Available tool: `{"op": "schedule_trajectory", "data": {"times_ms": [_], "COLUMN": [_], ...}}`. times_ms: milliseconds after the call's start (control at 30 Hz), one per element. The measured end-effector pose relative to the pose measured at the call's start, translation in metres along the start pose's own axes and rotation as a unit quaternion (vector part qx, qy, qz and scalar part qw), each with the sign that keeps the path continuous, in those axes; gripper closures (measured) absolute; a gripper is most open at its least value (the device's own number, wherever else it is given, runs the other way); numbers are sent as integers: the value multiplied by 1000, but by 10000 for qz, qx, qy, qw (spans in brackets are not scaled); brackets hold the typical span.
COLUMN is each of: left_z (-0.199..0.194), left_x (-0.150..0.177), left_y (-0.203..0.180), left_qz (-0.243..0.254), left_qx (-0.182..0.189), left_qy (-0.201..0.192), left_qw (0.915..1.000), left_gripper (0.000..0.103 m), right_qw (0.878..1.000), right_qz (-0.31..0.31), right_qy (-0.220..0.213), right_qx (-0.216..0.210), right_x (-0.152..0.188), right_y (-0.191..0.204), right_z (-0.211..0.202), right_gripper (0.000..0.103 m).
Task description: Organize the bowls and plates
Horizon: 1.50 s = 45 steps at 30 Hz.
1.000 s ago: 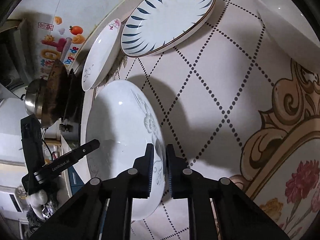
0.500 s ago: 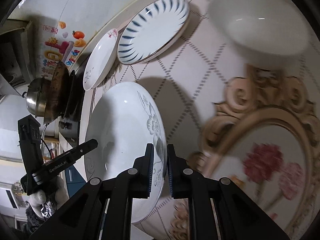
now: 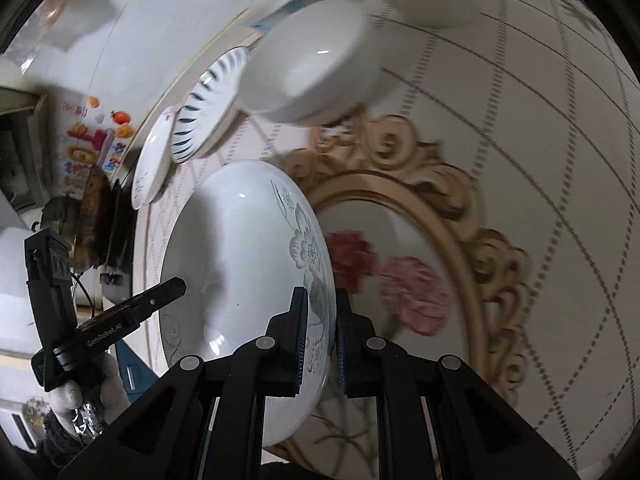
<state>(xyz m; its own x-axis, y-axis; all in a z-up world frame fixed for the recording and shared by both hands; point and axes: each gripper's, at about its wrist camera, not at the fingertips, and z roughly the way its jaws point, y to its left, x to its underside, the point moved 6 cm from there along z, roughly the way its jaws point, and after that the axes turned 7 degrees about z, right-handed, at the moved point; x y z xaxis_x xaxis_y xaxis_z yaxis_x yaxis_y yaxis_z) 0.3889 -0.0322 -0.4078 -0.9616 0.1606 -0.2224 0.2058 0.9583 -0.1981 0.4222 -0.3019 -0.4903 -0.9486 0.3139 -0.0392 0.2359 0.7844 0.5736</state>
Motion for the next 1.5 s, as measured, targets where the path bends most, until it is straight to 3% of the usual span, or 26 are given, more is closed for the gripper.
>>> {"op": "schedule_trajectory", "data": {"times_ms": [300,700,933,1100,1200,1300,1333,1400,1500], "left_z": [13,21,12,-36,-74,-102,-108,-111,-102], "left_x": [-5,-6,-10,-29,-44,-61,-68,-80,-93], "left_y": [-18,-33,-29,-12,10,45,60,95,153], "left_qz": [337,475,373,310,226,1,-110,-356,-807], "left_qx": [-349,-683,-444,-204,-134,-97,-77,-142,-336], "left_qy": [101,176,255,-257,-627,-938,-1002,-1095,-1094], "left_qw": [9988,9964,9980,9990,9977,9955,9949,9932,9901], "left_gripper": [74,74,74,74,73,66,61,52,51], "right_qw": [9998,9996,9993,9981,9978,9983,9985,9989,9979], "right_qz": [180,242,356,588,602,489,421,309,40], "right_qy": [-109,-18,101,-26,-188,-320,-347,-313,-201], "right_qx": [-74,-108,-11,162,188,90,53,-172,-613], "right_x": [-4,-1,-3,-5,-5,-9,-13,-25,-50], "right_y": [-32,-33,-29,-26,-6,35,51,97,161], "right_z": [-9,-9,-9,-36,-59,-70,-70,-60,-33], "right_gripper": [88,89,88,85,83,68,61,58,57]}}
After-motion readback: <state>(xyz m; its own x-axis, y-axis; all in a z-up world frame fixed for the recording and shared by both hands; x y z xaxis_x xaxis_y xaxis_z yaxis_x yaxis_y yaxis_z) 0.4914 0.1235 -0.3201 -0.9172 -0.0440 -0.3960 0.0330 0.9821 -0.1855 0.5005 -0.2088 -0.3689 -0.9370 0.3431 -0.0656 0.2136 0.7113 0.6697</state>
